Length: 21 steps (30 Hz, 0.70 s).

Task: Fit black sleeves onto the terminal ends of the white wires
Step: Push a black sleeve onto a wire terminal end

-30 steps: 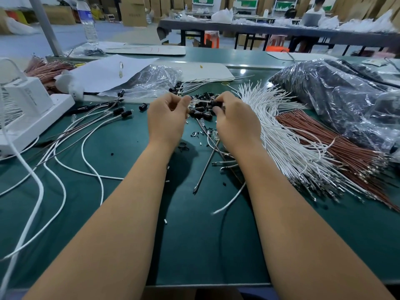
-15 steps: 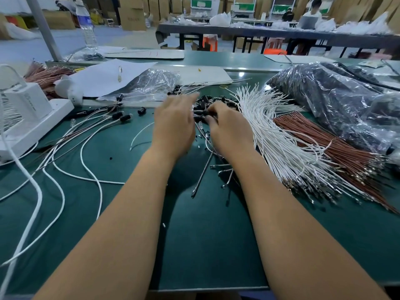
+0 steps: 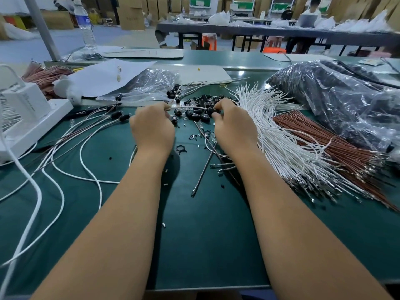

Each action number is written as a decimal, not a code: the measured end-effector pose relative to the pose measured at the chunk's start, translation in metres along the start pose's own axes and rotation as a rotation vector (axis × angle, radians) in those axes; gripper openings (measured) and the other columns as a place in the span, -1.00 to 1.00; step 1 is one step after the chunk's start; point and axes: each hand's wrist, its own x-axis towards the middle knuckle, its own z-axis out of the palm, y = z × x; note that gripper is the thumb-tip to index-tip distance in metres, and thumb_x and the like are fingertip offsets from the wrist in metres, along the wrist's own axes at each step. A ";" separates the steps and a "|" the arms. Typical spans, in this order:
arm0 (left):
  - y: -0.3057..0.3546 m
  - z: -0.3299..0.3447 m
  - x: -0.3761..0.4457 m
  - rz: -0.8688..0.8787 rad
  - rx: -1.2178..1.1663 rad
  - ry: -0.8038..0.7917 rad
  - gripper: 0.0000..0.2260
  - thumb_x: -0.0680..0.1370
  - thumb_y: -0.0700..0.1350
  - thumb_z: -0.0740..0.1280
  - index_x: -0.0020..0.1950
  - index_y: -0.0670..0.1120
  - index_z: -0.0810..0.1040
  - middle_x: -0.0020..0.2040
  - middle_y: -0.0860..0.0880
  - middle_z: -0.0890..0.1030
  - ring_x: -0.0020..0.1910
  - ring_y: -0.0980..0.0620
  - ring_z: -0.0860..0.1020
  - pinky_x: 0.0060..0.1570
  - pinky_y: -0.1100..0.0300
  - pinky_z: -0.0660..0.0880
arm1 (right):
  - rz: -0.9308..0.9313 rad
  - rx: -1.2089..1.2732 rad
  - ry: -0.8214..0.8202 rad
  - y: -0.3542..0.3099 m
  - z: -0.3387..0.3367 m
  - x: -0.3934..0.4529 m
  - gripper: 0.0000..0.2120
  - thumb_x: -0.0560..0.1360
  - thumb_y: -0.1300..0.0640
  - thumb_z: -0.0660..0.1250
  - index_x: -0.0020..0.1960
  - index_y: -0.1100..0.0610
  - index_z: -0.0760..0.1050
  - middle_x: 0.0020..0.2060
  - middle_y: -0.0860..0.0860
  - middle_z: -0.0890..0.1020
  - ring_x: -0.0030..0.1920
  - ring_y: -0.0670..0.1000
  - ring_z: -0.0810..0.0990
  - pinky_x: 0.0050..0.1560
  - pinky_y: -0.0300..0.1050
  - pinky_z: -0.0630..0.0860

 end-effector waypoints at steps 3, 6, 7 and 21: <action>0.013 0.001 -0.004 0.138 -0.114 -0.025 -0.70 0.55 -0.27 0.20 0.20 -0.09 0.61 0.10 -0.08 0.65 0.14 -0.13 0.51 0.16 0.04 0.41 | -0.039 0.062 -0.025 -0.005 0.002 -0.003 -0.85 0.60 0.13 0.24 0.14 0.12 0.49 -0.16 0.00 0.58 -0.20 0.02 0.48 -0.36 -0.18 0.27; 0.027 0.006 -0.010 0.322 -0.169 -0.086 -0.75 0.55 -0.25 0.25 0.14 -0.11 0.64 0.07 -0.10 0.66 0.08 -0.15 0.54 0.10 0.04 0.43 | -0.088 0.052 -0.043 -0.010 0.005 -0.005 -0.85 0.59 0.13 0.23 0.13 0.14 0.49 -0.06 0.06 0.63 -0.10 0.10 0.53 -0.20 -0.07 0.37; 0.029 0.007 -0.010 0.325 -0.185 -0.110 -0.75 0.54 -0.26 0.26 0.13 -0.12 0.65 0.05 -0.11 0.67 0.06 -0.16 0.55 0.07 0.02 0.45 | -0.088 0.038 -0.043 -0.010 0.005 -0.005 -0.85 0.59 0.14 0.22 0.12 0.14 0.49 -0.04 0.08 0.63 -0.08 0.12 0.53 -0.20 -0.07 0.37; 0.032 0.004 -0.011 0.050 -0.495 -0.238 -0.86 0.54 -0.21 0.34 0.04 -0.12 0.67 -0.16 0.02 0.64 -0.23 0.21 0.55 -0.19 0.47 0.41 | -0.094 0.072 -0.046 -0.002 0.004 -0.002 -0.86 0.59 0.15 0.23 0.11 0.10 0.53 -0.12 0.05 0.65 -0.15 0.08 0.53 -0.24 -0.09 0.37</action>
